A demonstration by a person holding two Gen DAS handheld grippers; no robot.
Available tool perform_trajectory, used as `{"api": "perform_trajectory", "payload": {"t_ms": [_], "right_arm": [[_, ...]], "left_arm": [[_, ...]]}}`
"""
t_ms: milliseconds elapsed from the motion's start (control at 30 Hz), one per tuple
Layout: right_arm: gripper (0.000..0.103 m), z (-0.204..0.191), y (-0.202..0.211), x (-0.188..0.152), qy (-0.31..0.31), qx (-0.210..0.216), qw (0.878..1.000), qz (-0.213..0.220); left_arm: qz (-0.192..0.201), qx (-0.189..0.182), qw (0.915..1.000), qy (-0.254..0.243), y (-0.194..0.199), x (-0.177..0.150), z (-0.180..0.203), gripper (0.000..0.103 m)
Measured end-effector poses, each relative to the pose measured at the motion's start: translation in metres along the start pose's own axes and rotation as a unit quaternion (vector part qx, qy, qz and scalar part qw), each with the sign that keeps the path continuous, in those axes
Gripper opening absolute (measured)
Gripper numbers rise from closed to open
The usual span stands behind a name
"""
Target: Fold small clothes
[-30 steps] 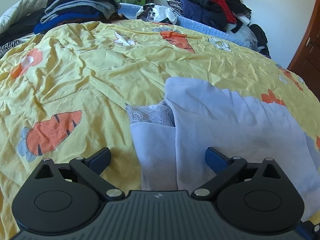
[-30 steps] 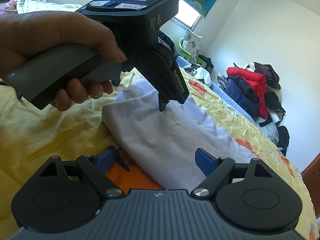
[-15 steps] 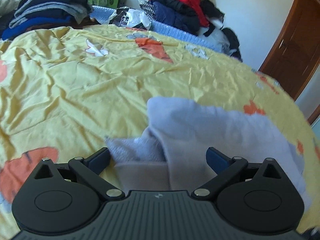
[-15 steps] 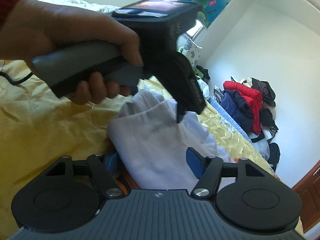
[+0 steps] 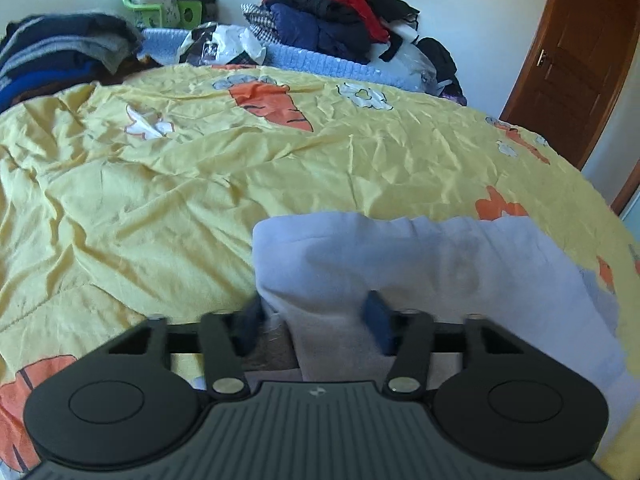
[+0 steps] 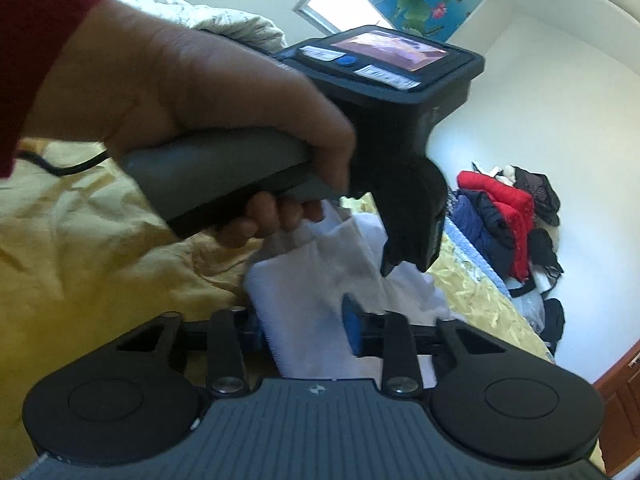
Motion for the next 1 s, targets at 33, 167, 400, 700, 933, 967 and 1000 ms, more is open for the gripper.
{"api": "perform_trajectory", "payload": {"t_ms": [33,167,400,700,933,967,1000], "right_arm": [[0.026,0.000,0.000,0.000,0.000,0.002,1.000,0.000],[0.014,0.000,0.001,0.000,-0.001,0.006,1.000,0.003],[0.009,0.025,0.009,0.003,-0.057,0.006,0.998,0.025],[0.008,0.074,0.031,-0.005,-0.157,0.004,0.987,0.041],[0.008,0.106,0.049,-0.021,-0.231,0.001,0.972,0.051],[0.008,0.110,0.050,-0.023,-0.238,0.000,0.970,0.051],[0.008,0.112,0.052,-0.025,-0.245,-0.001,0.968,0.051]], "left_arm": [[-0.002,0.002,1.0000,0.005,0.000,0.001,-0.002,0.035],[-0.005,0.000,0.9994,0.034,0.002,0.004,-0.005,0.014],[0.002,0.030,0.9993,0.022,0.014,0.016,0.011,0.012],[0.003,0.079,0.9967,-0.021,0.024,0.035,0.045,0.012],[0.007,0.098,0.9946,-0.035,0.027,0.045,0.069,0.012],[0.006,0.102,0.9941,-0.037,0.026,0.046,0.072,0.012],[0.006,0.104,0.9938,-0.038,0.026,0.047,0.075,0.012]]}}
Point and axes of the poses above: each gripper's, at about its wrist camera, not at the fingertips, and y roughly against the way its jaws point, z to its right, x to its top, the point moved 5 cm from there along -y, roughly the way its jaws point, and after that the axes turned 11 degrees about z, right-handed, at the moved point
